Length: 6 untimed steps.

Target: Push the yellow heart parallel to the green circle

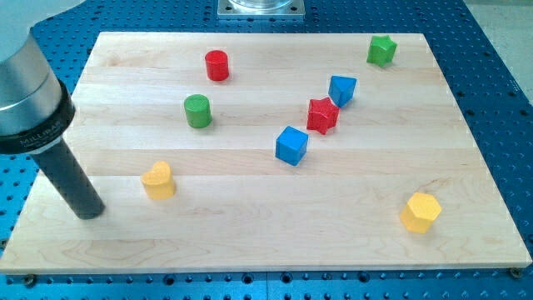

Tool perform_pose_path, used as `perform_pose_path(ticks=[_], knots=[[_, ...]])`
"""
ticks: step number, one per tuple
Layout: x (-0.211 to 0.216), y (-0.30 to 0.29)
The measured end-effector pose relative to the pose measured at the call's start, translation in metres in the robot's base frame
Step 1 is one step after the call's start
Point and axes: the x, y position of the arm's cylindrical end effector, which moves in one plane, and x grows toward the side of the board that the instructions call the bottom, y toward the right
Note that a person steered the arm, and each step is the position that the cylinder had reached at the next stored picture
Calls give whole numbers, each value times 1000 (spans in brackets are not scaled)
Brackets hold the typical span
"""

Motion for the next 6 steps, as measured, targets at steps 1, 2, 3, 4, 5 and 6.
perform_pose_path(ticks=[1,2,3,4,5,6], knots=[[0,22],[-3,27],[-9,27],[-19,58],[-22,81],[-31,68]])
